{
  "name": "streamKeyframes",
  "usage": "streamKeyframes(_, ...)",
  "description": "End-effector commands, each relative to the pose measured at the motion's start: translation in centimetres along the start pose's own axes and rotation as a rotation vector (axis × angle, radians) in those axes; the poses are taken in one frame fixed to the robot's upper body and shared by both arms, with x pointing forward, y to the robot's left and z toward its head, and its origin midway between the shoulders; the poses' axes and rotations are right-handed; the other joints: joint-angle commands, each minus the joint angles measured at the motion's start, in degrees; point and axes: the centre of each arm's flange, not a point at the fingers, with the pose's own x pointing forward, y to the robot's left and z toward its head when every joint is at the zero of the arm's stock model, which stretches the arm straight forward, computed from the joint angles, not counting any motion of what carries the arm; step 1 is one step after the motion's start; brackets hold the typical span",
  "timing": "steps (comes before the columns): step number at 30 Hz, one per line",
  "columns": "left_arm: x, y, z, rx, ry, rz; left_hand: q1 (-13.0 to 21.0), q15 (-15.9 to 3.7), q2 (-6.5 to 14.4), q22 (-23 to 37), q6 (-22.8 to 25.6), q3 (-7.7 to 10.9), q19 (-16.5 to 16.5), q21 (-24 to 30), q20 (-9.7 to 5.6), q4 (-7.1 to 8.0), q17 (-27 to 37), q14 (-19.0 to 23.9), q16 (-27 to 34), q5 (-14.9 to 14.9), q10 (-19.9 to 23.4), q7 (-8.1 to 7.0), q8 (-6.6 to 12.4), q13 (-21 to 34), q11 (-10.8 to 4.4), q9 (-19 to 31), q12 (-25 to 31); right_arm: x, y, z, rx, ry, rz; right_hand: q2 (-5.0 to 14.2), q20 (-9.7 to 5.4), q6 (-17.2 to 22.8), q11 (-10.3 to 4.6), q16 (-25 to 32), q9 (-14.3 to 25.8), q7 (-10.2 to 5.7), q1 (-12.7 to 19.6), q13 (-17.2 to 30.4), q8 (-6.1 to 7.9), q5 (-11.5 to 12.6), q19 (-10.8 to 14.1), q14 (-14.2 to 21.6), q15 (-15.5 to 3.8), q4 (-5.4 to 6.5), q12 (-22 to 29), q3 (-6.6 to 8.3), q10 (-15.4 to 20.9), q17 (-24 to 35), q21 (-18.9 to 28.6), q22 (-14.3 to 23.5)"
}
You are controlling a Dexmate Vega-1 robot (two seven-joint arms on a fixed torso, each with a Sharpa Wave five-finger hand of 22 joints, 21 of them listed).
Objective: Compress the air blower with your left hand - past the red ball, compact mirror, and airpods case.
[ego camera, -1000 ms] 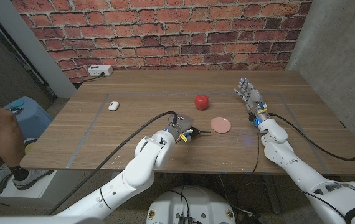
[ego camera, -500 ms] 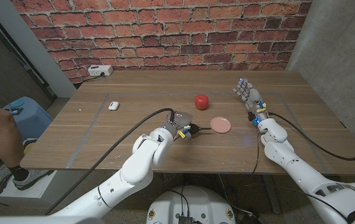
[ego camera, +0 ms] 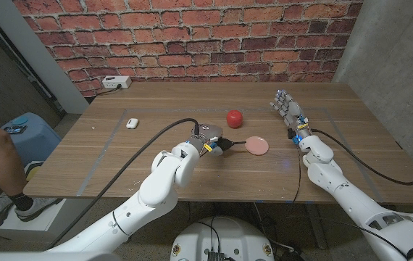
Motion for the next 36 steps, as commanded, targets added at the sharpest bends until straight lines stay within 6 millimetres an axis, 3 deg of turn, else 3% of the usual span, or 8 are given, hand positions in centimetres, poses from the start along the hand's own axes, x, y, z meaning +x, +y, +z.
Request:
streamKeyframes(1, 0.5, 2.1, -0.6, -0.11, 0.019, 0.006, 2.68, -0.11, 2.25, 0.09, 0.47, -0.24, 0.4, 0.24, 0.23, 0.04, 0.27, 0.33, 0.05, 0.37, 0.1, 0.16, 0.16, 0.29, -0.07, 0.18, 0.23, 0.7, 0.4, 1.1, -0.007, 0.017, 0.004, 0.29, -2.68, -0.18, -0.18, 0.34, 0.31, 0.12, -0.18, 0.29, 0.04, -0.06, -0.06, -0.24, -1.48, -0.32, 0.18, 0.2, -0.16, 0.23, 0.25, 0.2)
streamKeyframes(21, 1.9, 6.5, -1.5, -0.286, 0.058, 0.006, 2.55, -0.05, 2.15, 0.09, 1.01, -0.19, 0.44, 0.14, 0.13, 0.15, 0.28, 0.29, -0.37, 0.7, 0.35, 0.01, 0.27, 0.64, -0.24, 0.67, 0.49, 2.8, 1.2, 4.3, -0.045, 0.058, 0.046, 0.31, -2.67, -0.19, -0.17, 0.34, 0.32, 0.13, -0.29, 0.29, 0.05, -0.07, -0.06, -0.3, -1.49, -0.41, 0.17, 0.2, -0.19, 0.25, 0.26, 0.2)
streamKeyframes(36, 3.4, 8.2, -2.1, -0.452, 0.1, 0.021, 2.25, -0.23, 2.22, 0.09, 1.09, -0.15, 0.49, 0.07, 0.11, 0.32, 0.34, 0.64, -0.48, 0.94, 0.45, -0.07, 0.2, 0.86, -0.31, 1.0, 0.62, 3.5, 0.8, 5.0, -0.061, 0.078, 0.066, 0.32, -2.6, -0.19, -0.04, 0.32, 0.32, 0.1, -0.38, 0.28, 0.06, -0.07, -0.1, -0.37, -1.5, -0.45, 0.17, 0.18, -0.22, 0.26, 0.24, 0.2)
